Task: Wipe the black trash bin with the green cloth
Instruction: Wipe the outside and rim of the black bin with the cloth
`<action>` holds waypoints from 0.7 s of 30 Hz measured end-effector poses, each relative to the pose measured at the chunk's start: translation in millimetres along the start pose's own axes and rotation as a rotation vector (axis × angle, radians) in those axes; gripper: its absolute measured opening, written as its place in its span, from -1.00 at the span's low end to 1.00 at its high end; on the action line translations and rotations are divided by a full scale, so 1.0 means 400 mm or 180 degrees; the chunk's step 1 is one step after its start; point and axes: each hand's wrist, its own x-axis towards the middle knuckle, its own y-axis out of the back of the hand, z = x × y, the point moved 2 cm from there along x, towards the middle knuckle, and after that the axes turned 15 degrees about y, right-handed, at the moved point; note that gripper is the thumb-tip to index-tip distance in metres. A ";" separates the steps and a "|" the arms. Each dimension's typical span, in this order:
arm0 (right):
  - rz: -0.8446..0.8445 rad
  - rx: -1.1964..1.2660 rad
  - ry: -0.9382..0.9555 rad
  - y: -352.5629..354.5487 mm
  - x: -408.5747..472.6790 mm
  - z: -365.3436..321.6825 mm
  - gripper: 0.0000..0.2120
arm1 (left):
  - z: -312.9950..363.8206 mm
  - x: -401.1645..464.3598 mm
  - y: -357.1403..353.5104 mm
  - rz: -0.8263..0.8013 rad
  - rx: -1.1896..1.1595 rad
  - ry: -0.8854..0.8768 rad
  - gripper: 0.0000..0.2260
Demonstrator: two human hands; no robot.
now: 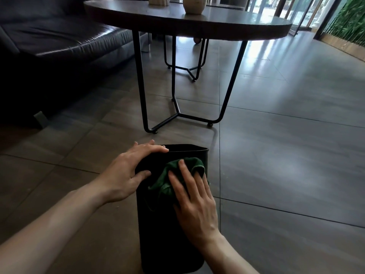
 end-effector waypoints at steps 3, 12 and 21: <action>-0.0182 -0.0043 0.0297 -0.018 -0.060 -0.014 -0.52 | -0.015 0.002 0.009 0.0046 -0.0052 0.0105 -0.38; -0.0431 -0.0215 0.0900 -0.019 -0.195 -0.038 -0.58 | -0.024 0.005 0.005 0.0056 -0.0096 0.0107 -0.36; -0.0445 0.0343 0.0001 0.133 -0.127 0.055 -0.79 | -0.033 -0.003 0.010 0.0035 -0.0103 0.0013 -0.35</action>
